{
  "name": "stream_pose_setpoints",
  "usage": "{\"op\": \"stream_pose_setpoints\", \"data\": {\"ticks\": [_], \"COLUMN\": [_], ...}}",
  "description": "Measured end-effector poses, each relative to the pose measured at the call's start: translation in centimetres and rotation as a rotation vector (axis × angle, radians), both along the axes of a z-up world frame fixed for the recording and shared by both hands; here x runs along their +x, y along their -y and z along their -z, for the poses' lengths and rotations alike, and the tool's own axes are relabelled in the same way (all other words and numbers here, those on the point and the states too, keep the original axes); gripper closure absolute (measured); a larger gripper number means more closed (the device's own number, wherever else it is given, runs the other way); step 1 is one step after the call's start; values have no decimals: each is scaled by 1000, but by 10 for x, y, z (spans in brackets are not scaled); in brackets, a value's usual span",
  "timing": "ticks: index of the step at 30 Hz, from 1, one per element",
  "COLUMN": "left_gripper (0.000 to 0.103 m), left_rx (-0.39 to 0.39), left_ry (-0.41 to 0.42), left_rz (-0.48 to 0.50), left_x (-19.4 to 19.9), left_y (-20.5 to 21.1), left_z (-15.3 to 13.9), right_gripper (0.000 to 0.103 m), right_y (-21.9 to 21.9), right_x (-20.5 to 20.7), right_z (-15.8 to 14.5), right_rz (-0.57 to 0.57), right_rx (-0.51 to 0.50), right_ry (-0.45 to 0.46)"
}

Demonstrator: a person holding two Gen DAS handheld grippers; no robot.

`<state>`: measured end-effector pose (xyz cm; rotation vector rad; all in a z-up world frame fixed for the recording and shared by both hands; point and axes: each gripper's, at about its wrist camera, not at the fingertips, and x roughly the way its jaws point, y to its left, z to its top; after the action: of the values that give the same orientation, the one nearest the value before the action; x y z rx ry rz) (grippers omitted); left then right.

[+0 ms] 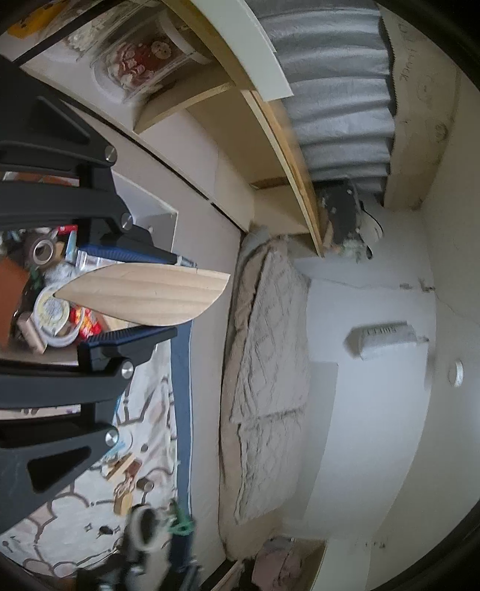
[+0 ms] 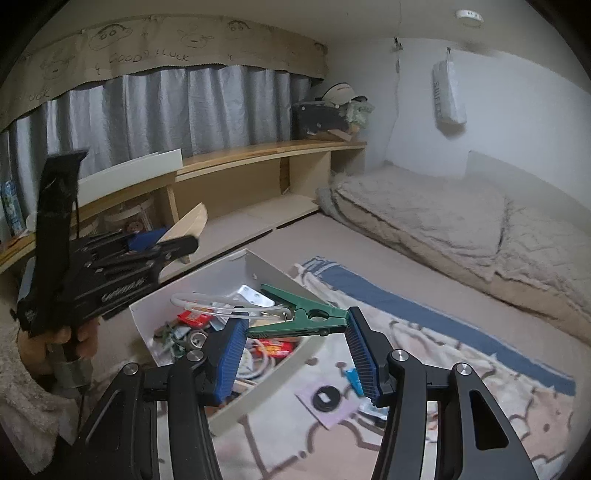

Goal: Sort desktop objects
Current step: 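Carry the wooden block and green clothespin over the white box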

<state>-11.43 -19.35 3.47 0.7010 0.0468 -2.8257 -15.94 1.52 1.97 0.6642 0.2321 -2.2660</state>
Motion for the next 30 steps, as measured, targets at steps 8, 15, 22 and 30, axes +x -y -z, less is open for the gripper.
{"op": "stream_pose_setpoints", "data": {"ticks": [8, 15, 22, 30], "left_gripper": [72, 72, 72, 72], "left_rx": [-9, -91, -61, -190], "left_ry": [77, 229, 337, 508], "left_rz": [-40, -123, -121, -117], "left_x": [-41, -80, -106, -131], "left_y": [40, 77, 103, 108], "left_z": [26, 70, 105, 139], "right_gripper": [49, 49, 49, 49], "right_y": [32, 44, 57, 79], "right_x": [-17, -39, -56, -56], "right_z": [41, 71, 90, 110], "right_rz": [-15, -11, -5, -46], "right_rx": [44, 16, 22, 51], "right_ry": [60, 160, 214, 252]}}
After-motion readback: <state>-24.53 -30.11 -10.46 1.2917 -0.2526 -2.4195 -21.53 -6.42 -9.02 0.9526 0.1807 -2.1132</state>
